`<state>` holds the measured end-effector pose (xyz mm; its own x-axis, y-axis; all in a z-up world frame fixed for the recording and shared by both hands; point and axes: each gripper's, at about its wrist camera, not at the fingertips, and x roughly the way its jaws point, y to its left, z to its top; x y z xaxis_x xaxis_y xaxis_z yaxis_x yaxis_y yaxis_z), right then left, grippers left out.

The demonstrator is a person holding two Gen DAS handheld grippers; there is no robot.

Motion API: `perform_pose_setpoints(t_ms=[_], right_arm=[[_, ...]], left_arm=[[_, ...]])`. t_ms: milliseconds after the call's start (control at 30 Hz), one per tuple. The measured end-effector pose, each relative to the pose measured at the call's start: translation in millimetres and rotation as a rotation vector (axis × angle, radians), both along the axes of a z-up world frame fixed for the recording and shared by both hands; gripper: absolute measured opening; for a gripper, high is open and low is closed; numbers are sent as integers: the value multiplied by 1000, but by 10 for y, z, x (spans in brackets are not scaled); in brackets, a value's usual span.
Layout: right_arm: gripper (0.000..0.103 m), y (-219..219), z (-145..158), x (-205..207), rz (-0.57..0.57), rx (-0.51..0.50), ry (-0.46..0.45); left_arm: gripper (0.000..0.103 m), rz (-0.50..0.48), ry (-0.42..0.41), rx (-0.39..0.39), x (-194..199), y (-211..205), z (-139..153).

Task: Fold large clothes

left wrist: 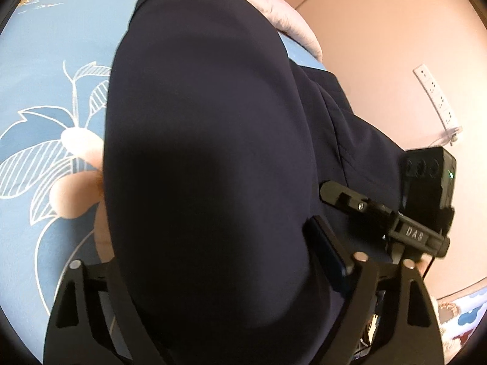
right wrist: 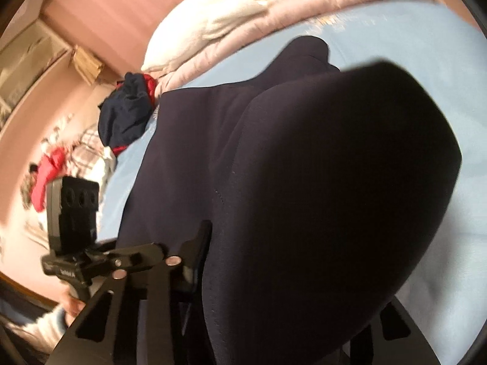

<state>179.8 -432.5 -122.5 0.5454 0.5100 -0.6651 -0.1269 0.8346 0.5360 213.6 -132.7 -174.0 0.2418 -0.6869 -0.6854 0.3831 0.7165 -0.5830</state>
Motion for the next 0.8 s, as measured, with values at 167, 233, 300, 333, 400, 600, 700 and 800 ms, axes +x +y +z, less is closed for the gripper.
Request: perform_pose_setpoints(t_ms=[167, 233, 300, 333, 400, 600, 700, 800], right_arm=[[33, 145, 137, -75, -12, -53, -52], [31, 198, 180, -106, -14, -62, -69], [31, 243, 210, -134, -16, -54, -80], [31, 259, 222, -146, -16, -47, -83], [31, 300, 239, -152, -15, -28, -86], [31, 511, 328, -132, 14, -8, -119], [31, 645, 363, -81, 35, -1, -132], [31, 808, 404, -36, 55, 1, -139]], left_arm=[[72, 15, -47, 13, -109, 65, 96], [71, 23, -68, 18, -164, 57, 127], [69, 30, -86, 26, -217, 90, 159], [69, 34, -93, 28, -244, 115, 172], [69, 40, -103, 34, -287, 165, 193], [69, 78, -143, 61, -388, 373, 287], [69, 99, -151, 68, -437, 548, 291], [69, 120, -151, 72, -459, 735, 313]])
